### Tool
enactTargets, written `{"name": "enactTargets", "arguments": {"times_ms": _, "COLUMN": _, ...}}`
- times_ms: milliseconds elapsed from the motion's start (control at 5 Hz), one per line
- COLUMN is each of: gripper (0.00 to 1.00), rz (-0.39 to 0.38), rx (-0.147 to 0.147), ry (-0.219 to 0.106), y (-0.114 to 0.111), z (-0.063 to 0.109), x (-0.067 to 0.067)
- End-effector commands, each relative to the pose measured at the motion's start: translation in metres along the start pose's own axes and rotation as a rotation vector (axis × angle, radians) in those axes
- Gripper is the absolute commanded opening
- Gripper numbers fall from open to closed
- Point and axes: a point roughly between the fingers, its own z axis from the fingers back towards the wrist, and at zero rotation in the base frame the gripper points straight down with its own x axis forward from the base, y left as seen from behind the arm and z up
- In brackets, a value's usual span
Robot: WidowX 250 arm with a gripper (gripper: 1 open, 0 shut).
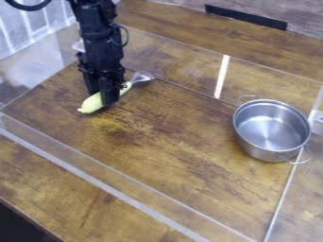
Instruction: Move the green spoon to the left
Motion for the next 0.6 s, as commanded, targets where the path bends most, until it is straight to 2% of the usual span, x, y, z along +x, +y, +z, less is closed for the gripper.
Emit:
{"name": "enactTargets", "arguments": {"times_ms": 0, "gripper": 0.0, "rz": 0.012, "rx": 0.03, "ry": -0.053, "y": 0.014, "z": 0.027, "x": -0.001}}
{"name": "enactTargets", "arguments": {"times_ms": 400, "gripper": 0.0, "rz": 0.053, "rx": 0.024, "ry": -0.049, "y": 0.01, "z": 0.042, "x": -0.005}}
